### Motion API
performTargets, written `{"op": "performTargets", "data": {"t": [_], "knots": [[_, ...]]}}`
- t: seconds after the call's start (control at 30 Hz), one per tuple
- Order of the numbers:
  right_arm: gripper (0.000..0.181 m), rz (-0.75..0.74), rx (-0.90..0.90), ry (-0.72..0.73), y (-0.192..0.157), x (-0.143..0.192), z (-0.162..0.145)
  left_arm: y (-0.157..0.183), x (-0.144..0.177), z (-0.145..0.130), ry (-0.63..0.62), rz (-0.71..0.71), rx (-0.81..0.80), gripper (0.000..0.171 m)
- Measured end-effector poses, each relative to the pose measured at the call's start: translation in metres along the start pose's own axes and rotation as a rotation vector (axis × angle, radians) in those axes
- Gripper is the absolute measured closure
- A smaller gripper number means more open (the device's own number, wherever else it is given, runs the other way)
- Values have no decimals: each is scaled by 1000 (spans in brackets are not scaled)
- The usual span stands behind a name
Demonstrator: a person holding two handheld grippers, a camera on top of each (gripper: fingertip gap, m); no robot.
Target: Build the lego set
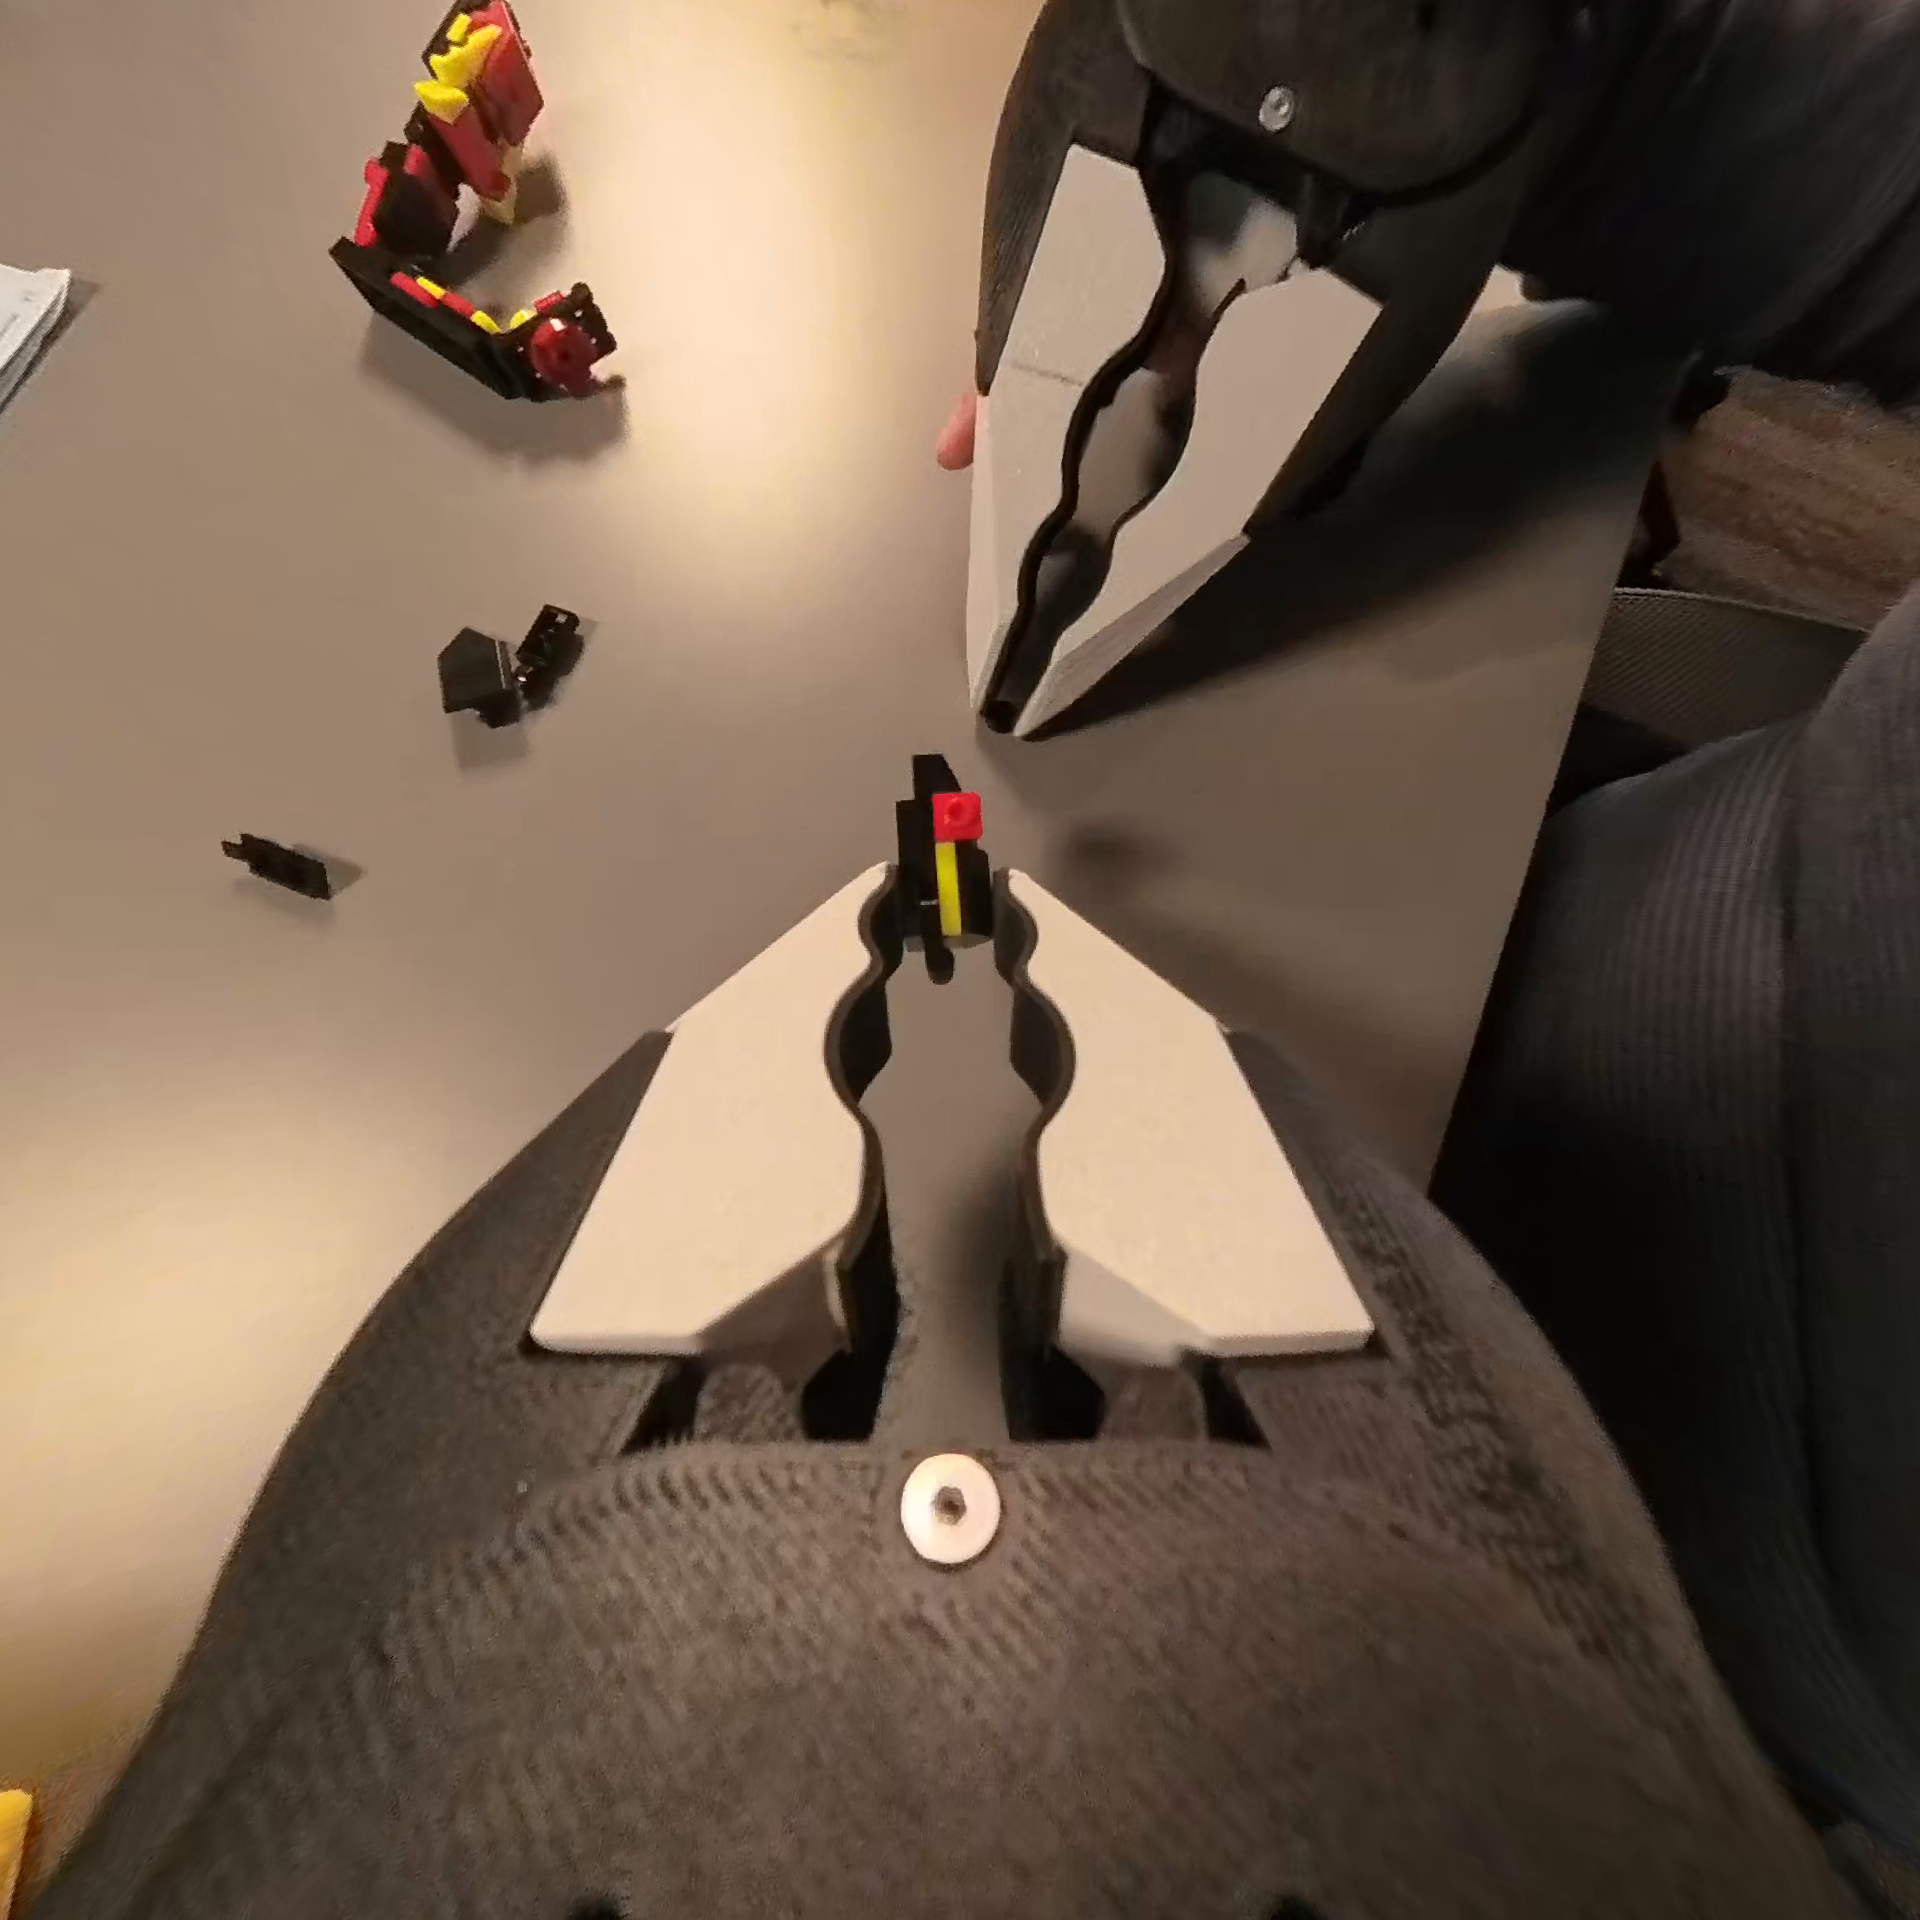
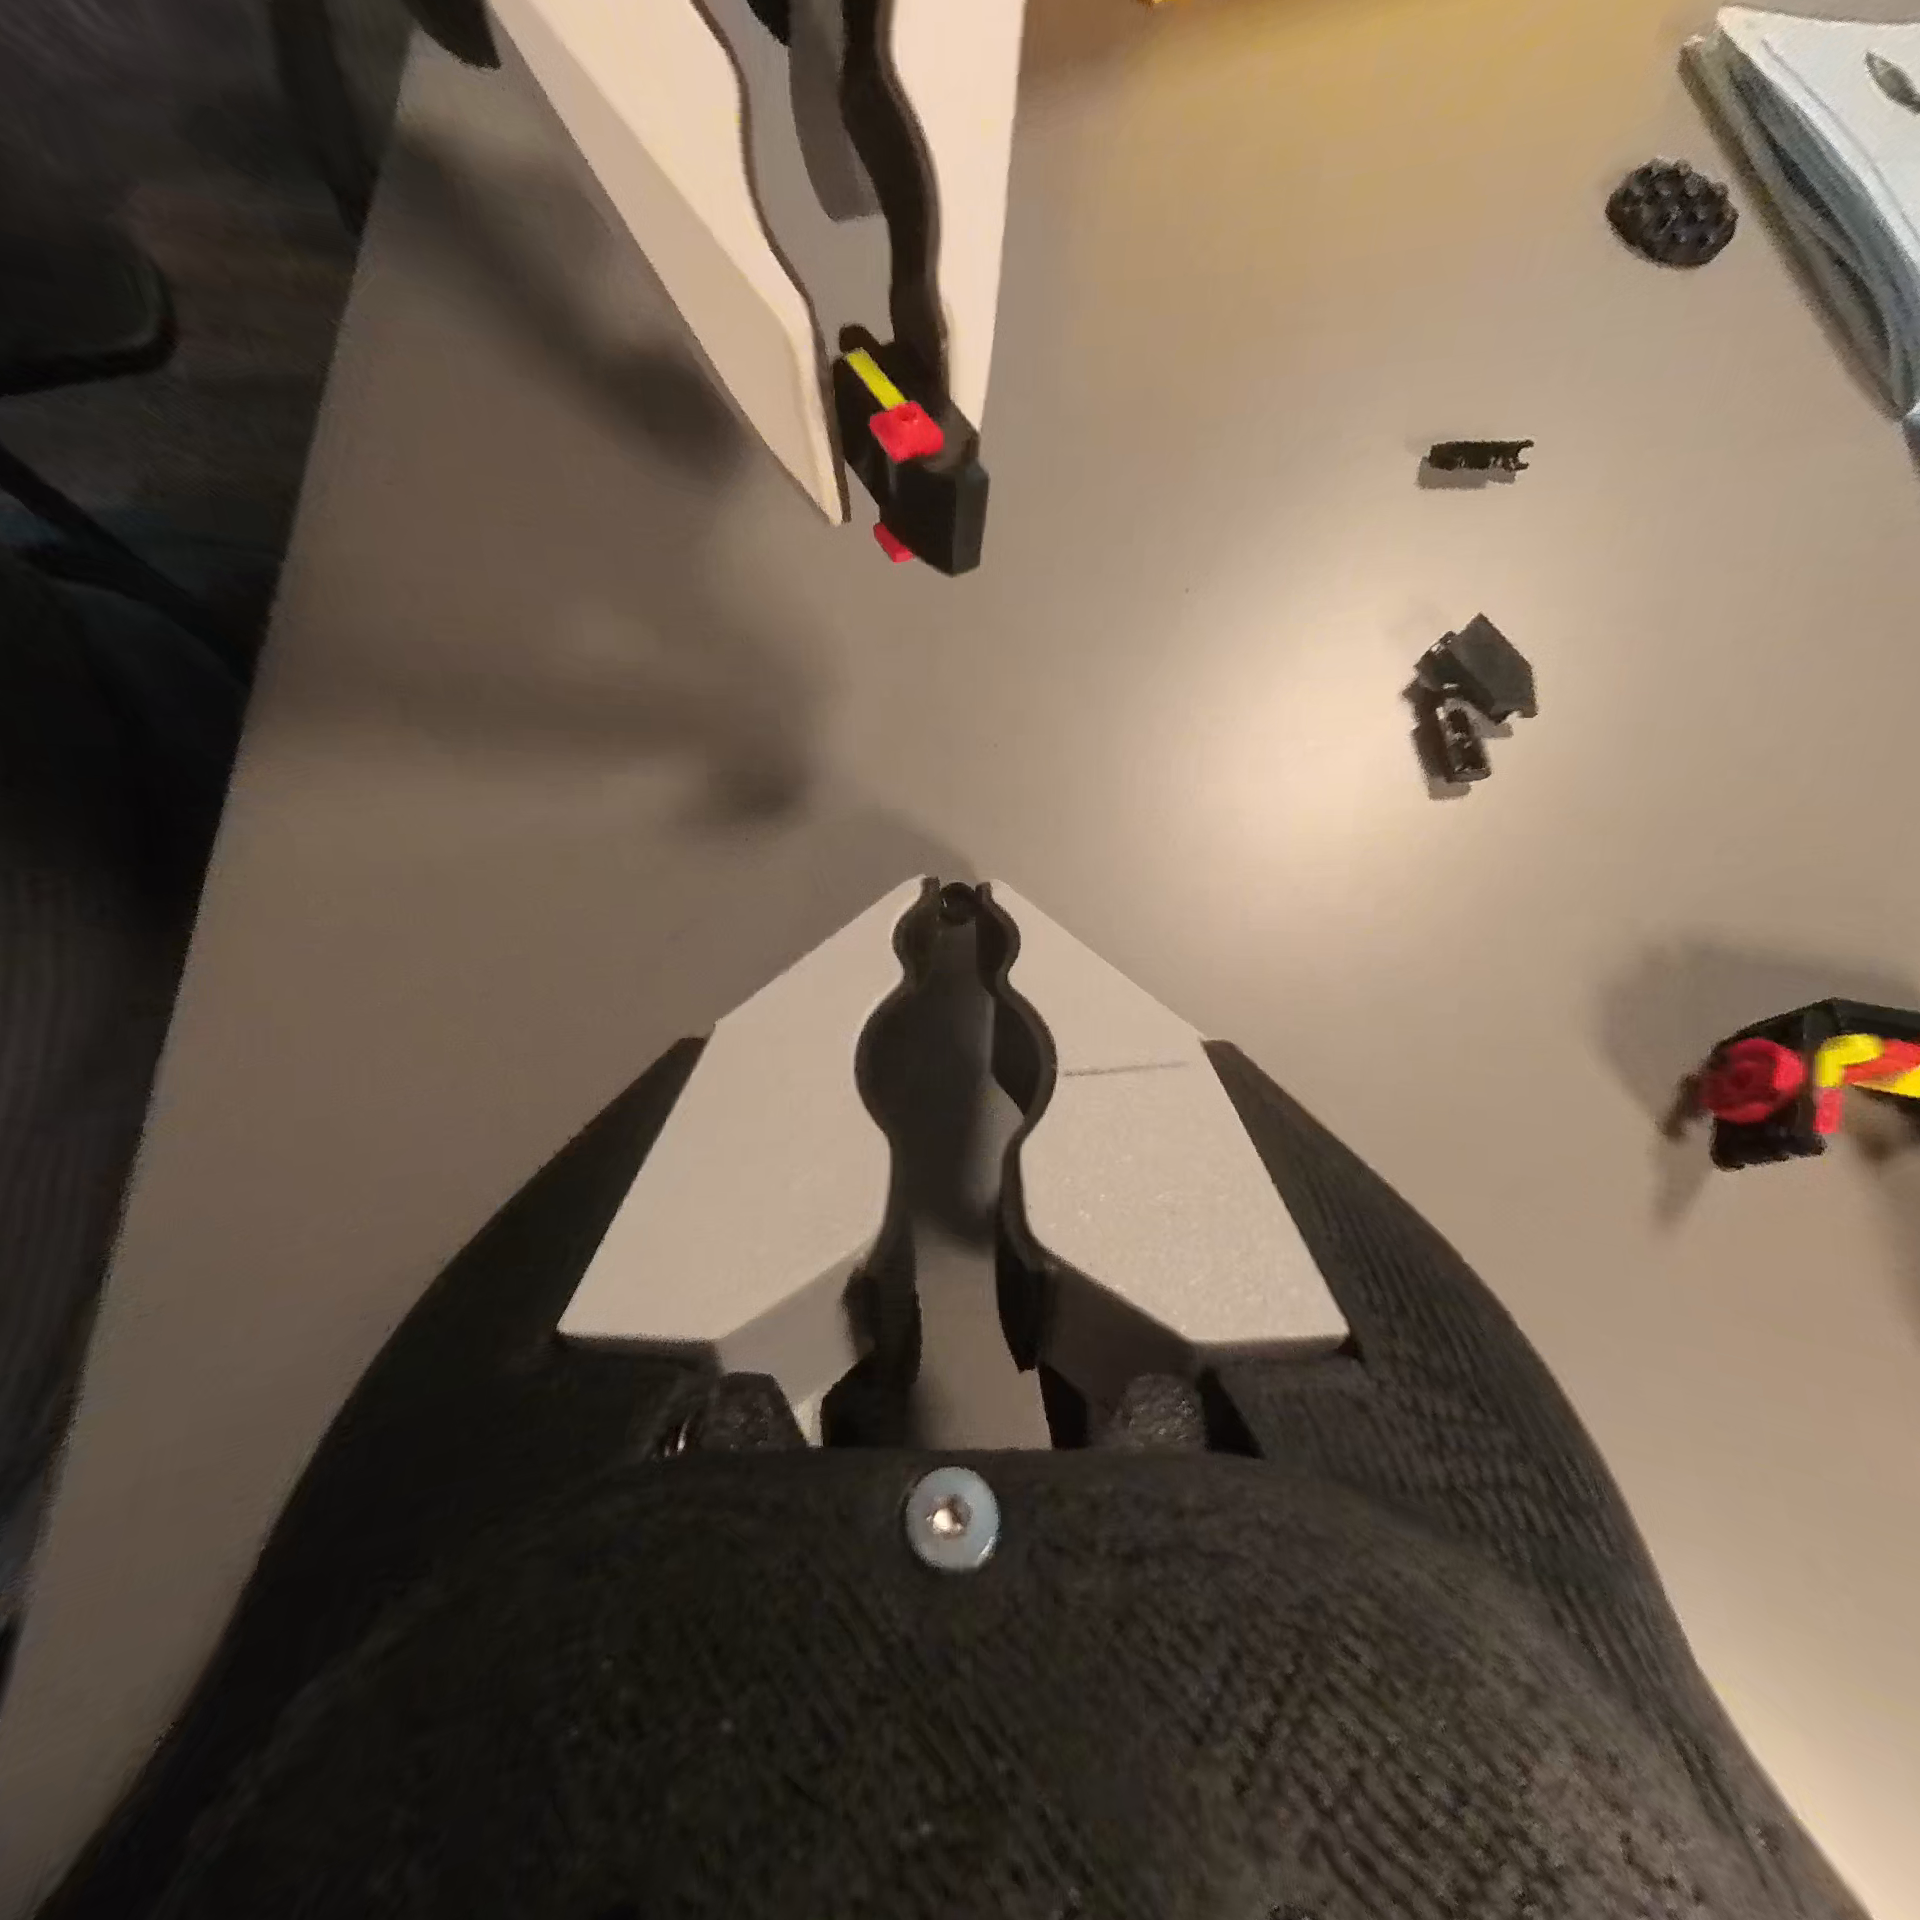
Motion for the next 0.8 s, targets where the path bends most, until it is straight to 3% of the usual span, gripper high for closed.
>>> {"op": "performTargets", "data": {"t": [0.13, 0.2, 0.3, 0.37, 0.5, 0.67, 0.8], "knots": [[177, -250, 322, -91, 1, 13, 1, -1, -3, 4, -26, -18, -45, 156], [177, -449, 656, -218, 1, 21, -1, -7, -5, 11, -61, -28, -98, 156], [177, -687, 1246, -528, 4, 25, -10, -20, -8, 31, -106, -56, -183, 156], [177, -673, 1525, -666, 2, 22, -16, -28, -13, 46, -129, -111, -242, 156], [176, -584, 1892, -738, -5, 14, -22, -40, -30, 69, -177, -204, -323, 156], [174, -511, 2021, -702, -8, 17, -21, -49, -48, 76, -200, -286, -350, 156], [149, -464, 1917, -685, -16, 26, -22, -55, -53, 72, -208, -291, -369, 156]]}}
Point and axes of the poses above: each gripper's, where its closed fingertips meet, x back along the fingers, z out of its top, y = z × x across the jaws, the point moved 9 cm from there along x, back along the fingers, and after that the axes turned 14 degrees about -y, right-handed, at the moved point
